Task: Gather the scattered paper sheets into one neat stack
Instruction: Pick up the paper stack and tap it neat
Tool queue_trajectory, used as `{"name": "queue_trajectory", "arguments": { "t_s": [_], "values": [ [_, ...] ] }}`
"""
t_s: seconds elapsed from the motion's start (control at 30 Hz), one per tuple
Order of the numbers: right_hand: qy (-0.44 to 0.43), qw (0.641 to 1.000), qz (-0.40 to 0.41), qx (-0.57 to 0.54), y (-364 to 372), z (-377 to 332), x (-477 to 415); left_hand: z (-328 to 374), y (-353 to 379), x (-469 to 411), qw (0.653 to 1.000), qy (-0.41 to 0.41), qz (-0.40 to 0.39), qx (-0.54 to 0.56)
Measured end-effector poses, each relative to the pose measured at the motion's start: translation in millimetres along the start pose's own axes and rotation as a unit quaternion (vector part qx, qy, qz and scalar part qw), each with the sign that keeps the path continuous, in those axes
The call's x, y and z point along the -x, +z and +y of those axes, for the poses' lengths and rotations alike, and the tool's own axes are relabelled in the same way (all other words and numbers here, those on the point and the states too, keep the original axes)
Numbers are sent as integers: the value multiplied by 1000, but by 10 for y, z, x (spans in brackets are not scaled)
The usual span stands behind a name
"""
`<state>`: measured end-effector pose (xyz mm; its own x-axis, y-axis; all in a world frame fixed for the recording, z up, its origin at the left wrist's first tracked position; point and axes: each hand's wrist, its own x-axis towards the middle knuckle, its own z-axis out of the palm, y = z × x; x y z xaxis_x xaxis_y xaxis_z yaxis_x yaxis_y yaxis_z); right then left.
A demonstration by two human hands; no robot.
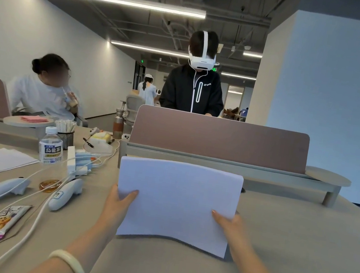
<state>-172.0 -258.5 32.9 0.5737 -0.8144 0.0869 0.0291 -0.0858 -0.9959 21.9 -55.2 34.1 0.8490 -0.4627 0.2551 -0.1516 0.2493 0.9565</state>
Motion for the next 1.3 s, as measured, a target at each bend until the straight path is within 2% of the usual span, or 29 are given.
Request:
{"name": "queue_trajectory", "arguments": {
  "t_s": [0.37, 0.43, 0.53, 0.67, 0.73, 0.8, 0.83, 0.9, 0.97, 1.0, 1.1, 1.17, 1.2, 1.23, 1.3],
  "values": [
    [10, 999, -44, -11, -103, 200, 46, -159, -17, 103, 1000, -19, -18, -16],
    [18, 999, -47, 20, -96, 306, 97, -171, -19, 119, 999, -12, -26, -16],
    [11, 997, 3, 81, -92, 337, 81, -174, 16, 142, 1000, 0, -25, -13],
    [-44, 984, 3, 170, -194, -251, -40, -143, 69, 210, 997, -19, -43, 60],
    [-89, 960, -10, 265, -254, -719, -95, -160, 100, 225, 990, -67, -57, 115],
    [-137, 908, -18, 396, -259, -1194, -131, -220, 122, 226, 984, -114, -70, 121],
    [-159, 881, -24, 444, -241, -1409, -128, -237, 133, 225, 984, -131, -62, 108],
    [-188, 831, -50, 521, -146, -1737, -77, -250, 113, 185, 987, -150, 4, 61],
    [-211, 783, -85, 579, -8, -1947, 0, -131, 103, 170, 987, -130, 88, -24],
    [-221, 760, -99, 603, 68, -2016, 34, -58, 114, 165, 989, -94, 95, -65],
    [-249, 713, -124, 643, 289, -2093, 57, 158, 195, 110, 996, -8, -12, -85],
    [-259, 706, -135, 645, 383, -2101, 34, 278, 237, 82, 997, 4, -63, -55],
    [-262, 711, -134, 638, 403, -2109, 18, 301, 245, 60, 997, 11, -63, -40],
    [-262, 726, -131, 622, 396, -2110, -7, 309, 248, 41, 998, 11, -56, -30],
    [-253, 785, -111, 554, 328, -2073, -59, 305, 258, 29, 999, 7, -49, -19]
  ]
}}
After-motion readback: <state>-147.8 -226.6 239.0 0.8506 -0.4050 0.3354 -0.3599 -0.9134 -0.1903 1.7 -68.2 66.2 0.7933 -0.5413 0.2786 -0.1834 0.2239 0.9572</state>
